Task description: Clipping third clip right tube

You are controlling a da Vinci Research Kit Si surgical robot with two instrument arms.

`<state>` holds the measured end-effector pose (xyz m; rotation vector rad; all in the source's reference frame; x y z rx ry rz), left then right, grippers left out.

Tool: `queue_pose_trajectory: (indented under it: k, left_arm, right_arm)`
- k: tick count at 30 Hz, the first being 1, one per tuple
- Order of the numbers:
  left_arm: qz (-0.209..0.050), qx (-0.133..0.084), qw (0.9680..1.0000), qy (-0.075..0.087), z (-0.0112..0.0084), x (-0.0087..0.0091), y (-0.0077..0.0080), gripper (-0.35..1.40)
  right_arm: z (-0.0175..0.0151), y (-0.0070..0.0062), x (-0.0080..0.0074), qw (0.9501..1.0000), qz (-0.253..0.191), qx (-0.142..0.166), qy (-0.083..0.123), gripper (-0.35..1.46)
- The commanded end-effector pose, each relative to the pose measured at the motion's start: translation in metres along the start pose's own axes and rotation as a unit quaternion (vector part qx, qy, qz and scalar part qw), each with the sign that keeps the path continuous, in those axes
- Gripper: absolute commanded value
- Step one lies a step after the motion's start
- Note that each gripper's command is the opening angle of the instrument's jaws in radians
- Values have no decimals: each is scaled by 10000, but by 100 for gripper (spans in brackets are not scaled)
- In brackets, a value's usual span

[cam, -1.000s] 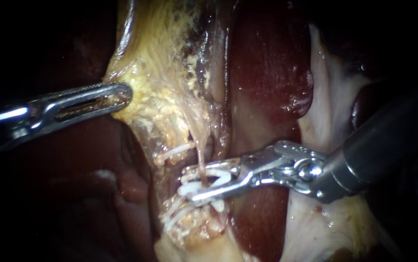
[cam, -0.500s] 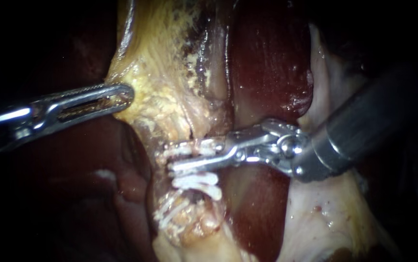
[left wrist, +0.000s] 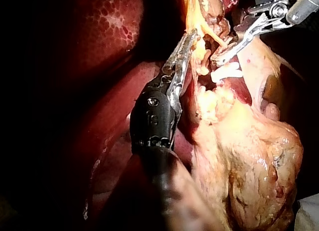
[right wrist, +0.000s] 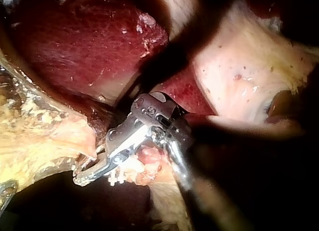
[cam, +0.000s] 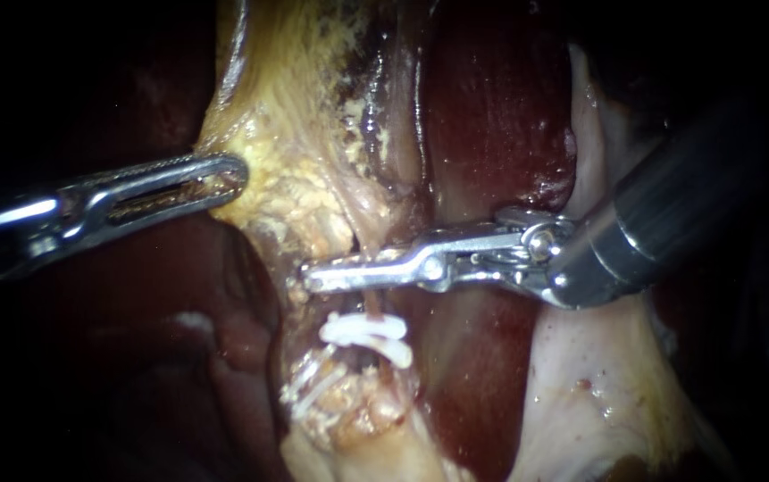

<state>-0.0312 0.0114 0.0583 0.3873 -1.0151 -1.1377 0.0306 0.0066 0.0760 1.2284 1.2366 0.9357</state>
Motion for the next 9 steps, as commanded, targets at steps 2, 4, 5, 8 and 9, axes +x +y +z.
queue_pose_trajectory:
  k: [2, 4, 5, 8, 9]
  left_arm:
    - [0, 0, 10000, 1, 0, 0, 0, -35]
    - [0, 0, 10000, 1, 0, 0, 1, -35]
    - [0, 0, 10000, 1, 0, 0, 1, -35]
    - [0, 0, 10000, 1, 0, 0, 1, -35]
    - [-1, 0, 10000, 1, 0, 0, 1, -35]
  right_arm:
    - [3, 0, -1, 10000, 1, 19, -22, -35]
    - [4, -2, -2, 10000, -1, 11, -34, -35]
    - [4, -2, -2, 10000, -1, 11, -34, -35]
    - [4, -1, -2, 10000, 0, 19, -43, -35]
    - [4, -1, -2, 10000, 0, 19, -43, -35]
